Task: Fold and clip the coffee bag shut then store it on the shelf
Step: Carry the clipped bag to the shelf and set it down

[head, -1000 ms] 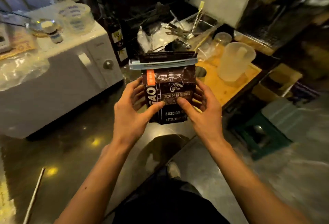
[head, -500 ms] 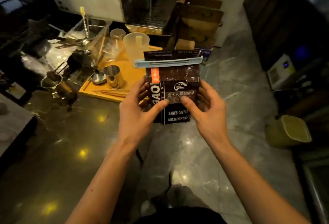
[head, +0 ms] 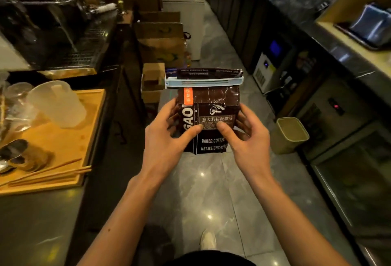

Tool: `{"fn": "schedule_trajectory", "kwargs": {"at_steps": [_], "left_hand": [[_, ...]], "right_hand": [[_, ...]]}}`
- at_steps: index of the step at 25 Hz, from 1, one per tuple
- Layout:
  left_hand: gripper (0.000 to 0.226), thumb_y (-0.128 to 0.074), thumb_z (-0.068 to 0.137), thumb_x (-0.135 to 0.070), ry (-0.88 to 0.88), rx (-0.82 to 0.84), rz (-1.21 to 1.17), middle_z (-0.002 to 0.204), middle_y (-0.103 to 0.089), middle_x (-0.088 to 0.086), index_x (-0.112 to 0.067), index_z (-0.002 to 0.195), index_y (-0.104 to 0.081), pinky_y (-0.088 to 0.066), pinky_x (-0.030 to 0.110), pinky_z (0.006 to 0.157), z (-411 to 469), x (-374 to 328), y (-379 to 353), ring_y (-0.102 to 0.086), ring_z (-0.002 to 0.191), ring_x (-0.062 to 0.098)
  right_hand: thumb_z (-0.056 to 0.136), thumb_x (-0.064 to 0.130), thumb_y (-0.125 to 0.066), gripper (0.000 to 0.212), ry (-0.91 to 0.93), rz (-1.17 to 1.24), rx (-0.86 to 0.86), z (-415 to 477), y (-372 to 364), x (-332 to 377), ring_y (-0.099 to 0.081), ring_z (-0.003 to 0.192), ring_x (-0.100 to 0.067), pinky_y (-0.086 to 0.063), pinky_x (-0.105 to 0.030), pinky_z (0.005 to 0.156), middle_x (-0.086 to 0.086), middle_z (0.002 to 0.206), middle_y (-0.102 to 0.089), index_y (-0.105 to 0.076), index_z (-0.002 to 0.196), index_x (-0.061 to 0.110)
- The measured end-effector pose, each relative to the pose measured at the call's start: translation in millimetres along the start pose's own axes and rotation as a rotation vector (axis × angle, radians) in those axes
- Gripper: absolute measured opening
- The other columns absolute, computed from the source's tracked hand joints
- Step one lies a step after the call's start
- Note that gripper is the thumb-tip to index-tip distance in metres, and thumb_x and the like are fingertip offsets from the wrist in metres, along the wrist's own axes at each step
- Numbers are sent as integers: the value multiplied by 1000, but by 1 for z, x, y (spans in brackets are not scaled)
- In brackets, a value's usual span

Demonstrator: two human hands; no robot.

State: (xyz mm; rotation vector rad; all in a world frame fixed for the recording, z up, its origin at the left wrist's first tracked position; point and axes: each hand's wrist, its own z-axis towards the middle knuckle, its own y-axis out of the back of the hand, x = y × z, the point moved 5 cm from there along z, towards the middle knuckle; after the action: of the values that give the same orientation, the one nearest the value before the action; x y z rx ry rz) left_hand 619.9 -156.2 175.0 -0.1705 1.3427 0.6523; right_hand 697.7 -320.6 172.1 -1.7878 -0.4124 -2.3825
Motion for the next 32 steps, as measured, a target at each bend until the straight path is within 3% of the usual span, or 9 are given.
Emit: {"fn": "schedule_trajectory", "kwargs": {"at_steps": [4,10,15,22,26,32], "left_hand": [[68,-79,78,-21,-21,38,-2,123,-60,-22,-28,138,-48,-51,25,99,48,-8,-54,-58,117,-4],[69,-79,77,-27,-4,74,-5,125,-60,-20,-29,139,-48,-51,30,101,119,1,-103,-57,118,-5],[70,-80,76,-27,-2,113,-31,122,-60,-24,-30,139,-48,-51,27,99,197,27,-123,-57,116,-6],[68,-80,76,-23,-47,195,-91,113,-57,-34,-37,134,-47,-48,9,89,341,51,-127,-55,111,-17],[67,-79,77,-24,-66,260,-116,114,-58,-32,-38,134,-47,-50,15,93,412,62,-135,-56,113,-13],[65,-78,77,-25,-85,325,-123,116,-59,-29,-34,135,-49,-52,17,92,496,78,-178,-57,113,-10]], "right_hand": [[84,15,-75,51,3,1,-47,47,44,-16,-64,102,11,-49,-7,80,21,109,-67,-54,128,31],[84,23,-75,56,-23,-38,-96,117,73,-47,-63,109,7,-52,-13,87,14,120,-68,-54,137,22],[84,22,-76,55,-38,-59,-145,188,65,-74,-64,109,5,-54,-17,89,14,118,-69,-55,135,22],[83,22,-76,55,-32,-104,-256,309,30,-84,-62,106,10,-49,-7,82,20,114,-67,-56,134,25],[83,24,-76,53,-40,-102,-305,370,17,-93,-62,108,8,-50,-10,83,18,115,-67,-54,131,32],[82,27,-76,57,-59,-127,-367,448,30,-125,-63,112,2,-53,-16,88,11,121,-68,-55,136,24]]}}
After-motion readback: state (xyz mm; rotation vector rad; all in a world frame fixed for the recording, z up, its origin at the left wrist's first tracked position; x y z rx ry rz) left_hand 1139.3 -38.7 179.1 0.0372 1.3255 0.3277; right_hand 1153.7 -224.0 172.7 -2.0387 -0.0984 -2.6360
